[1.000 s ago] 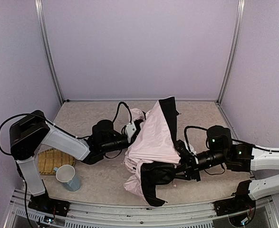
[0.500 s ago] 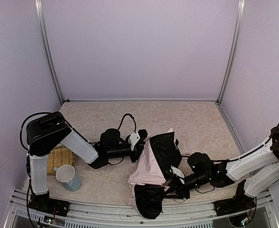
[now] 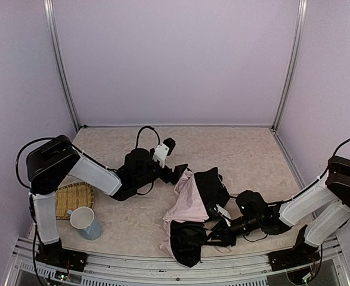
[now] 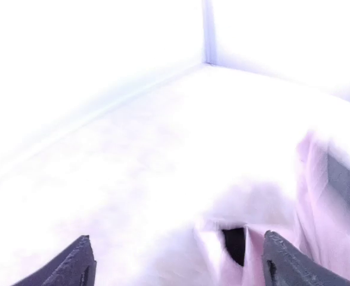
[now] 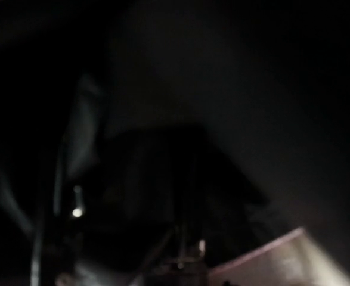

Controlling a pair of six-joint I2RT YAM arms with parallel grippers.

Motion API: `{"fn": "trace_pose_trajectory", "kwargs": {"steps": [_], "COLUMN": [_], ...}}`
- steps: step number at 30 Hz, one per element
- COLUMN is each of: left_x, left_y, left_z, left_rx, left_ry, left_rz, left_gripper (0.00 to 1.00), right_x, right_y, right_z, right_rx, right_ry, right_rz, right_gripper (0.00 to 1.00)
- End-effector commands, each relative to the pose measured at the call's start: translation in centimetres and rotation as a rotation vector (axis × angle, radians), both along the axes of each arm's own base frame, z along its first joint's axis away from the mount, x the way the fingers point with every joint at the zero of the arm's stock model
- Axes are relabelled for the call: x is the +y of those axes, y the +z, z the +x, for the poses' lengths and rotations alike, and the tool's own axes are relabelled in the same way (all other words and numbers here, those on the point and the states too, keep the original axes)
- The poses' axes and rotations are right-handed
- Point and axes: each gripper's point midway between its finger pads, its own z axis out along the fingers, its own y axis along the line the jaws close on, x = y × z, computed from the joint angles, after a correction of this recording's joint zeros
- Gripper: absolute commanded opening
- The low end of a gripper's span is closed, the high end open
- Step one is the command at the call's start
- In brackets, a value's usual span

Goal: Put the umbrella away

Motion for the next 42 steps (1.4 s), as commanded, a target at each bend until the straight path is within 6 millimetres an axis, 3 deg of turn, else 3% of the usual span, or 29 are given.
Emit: {"fn": "trace_pose_trajectory", "kwargs": {"steps": [1, 7, 9, 13, 15, 17, 19, 23, 29, 31, 33, 38, 42], "left_x": [1.8, 2.9, 3.0, 1.5, 0.3, 0.3, 1.6, 4.2, 5.1, 5.3, 5.1, 3.3, 0.5], "left_y": [6.8, 9.9, 11.0, 10.8, 9.7, 8.2, 5.4, 0.7, -1.7, -2.1, -2.6, -3.4, -1.4], "left_z": [0.6, -0.9, -2.5, -9.9, -15.3, -19.4, -21.0, -20.9, -20.7, -20.0, -19.9, -21.4, -23.5], "left_rx": [-0.035, -0.014, 0.033, 0.184, 0.269, 0.338, 0.409, 0.522, 0.529, 0.516, 0.531, 0.551, 0.486], "left_ry": [0.096, 0.084, 0.066, -0.051, -0.141, -0.193, -0.143, -0.003, 0.037, 0.057, 0.05, -0.069, -0.201], "left_rz": [-0.131, -0.155, -0.155, -0.088, -0.015, 0.05, 0.133, 0.279, 0.333, 0.338, 0.335, 0.344, 0.319], "left_gripper": [0.99, 0.99, 0.98, 0.83, 0.76, 0.71, 0.67, 0.58, 0.6, 0.5, 0.34, 0.0, 0.0], "right_x": [-2.9, -3.0, -3.1, -3.2, -3.2, -2.9, -2.5, -2.1, -1.5, -1.4, -1.4, -1.4, -1.0], "right_y": [-3.7, -3.7, -3.7, -3.6, -3.6, -3.4, -3.1, -3.1, -3.3, -3.2, -3.1, -2.8, -2.8], "right_z": [-1.0, -0.1, 0.3, 1.0, 1.3, 1.6, 1.9, 2.5, 2.6, 2.6, 2.6, 2.8, 3.3], "right_rx": [0.17, 0.167, 0.167, 0.156, 0.147, 0.139, 0.13, 0.118, 0.129, 0.13, 0.129, 0.116, 0.109], "right_ry": [-0.083, -0.109, -0.125, -0.152, -0.161, -0.161, -0.163, -0.165, -0.154, -0.153, -0.152, -0.156, -0.164], "right_rz": [-0.139, -0.152, -0.156, -0.165, -0.173, -0.17, -0.162, -0.165, -0.166, -0.156, -0.151, -0.142, -0.144], "right_gripper": [0.0, 0.0, 0.0, 0.0, 0.0, 0.0, 0.0, 0.0, 0.0, 0.0, 0.0, 0.0, 0.0]}}
